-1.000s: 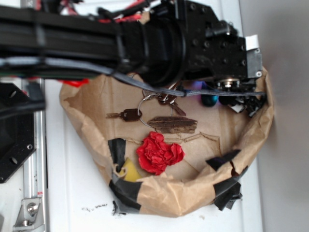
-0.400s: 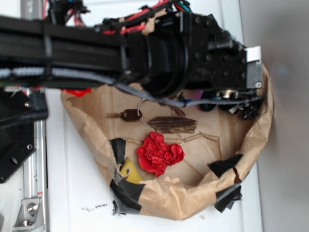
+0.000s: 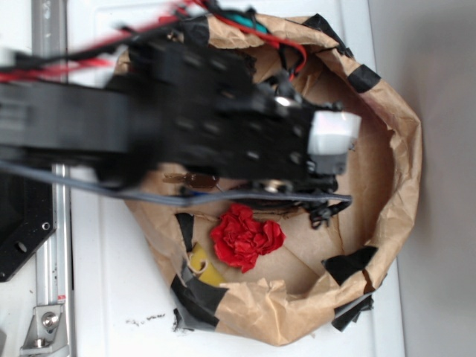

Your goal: Grab the plastic pickle.

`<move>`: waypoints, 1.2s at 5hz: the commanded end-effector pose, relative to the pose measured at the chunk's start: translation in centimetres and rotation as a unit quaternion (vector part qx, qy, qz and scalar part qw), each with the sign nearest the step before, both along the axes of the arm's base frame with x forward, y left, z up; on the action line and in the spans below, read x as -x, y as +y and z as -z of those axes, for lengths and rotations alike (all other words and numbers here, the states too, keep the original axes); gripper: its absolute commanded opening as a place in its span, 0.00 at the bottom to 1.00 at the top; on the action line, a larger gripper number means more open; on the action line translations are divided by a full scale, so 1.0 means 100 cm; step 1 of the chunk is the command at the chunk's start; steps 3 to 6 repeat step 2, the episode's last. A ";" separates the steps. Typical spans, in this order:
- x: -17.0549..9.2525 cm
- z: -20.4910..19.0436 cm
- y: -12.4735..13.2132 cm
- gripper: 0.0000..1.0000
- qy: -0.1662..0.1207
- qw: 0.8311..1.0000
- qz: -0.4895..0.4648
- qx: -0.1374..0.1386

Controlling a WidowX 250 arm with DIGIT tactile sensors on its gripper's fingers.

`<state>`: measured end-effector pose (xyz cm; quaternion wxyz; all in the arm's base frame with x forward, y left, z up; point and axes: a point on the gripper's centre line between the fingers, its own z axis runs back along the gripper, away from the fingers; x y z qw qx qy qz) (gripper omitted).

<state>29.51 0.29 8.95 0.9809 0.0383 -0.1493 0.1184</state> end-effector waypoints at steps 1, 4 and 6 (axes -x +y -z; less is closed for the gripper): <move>-0.008 -0.064 0.015 0.00 0.008 0.990 0.131 -0.046; -0.003 -0.063 0.017 0.00 0.014 0.990 0.140 -0.021; -0.003 -0.063 0.017 0.00 0.014 0.990 0.140 -0.021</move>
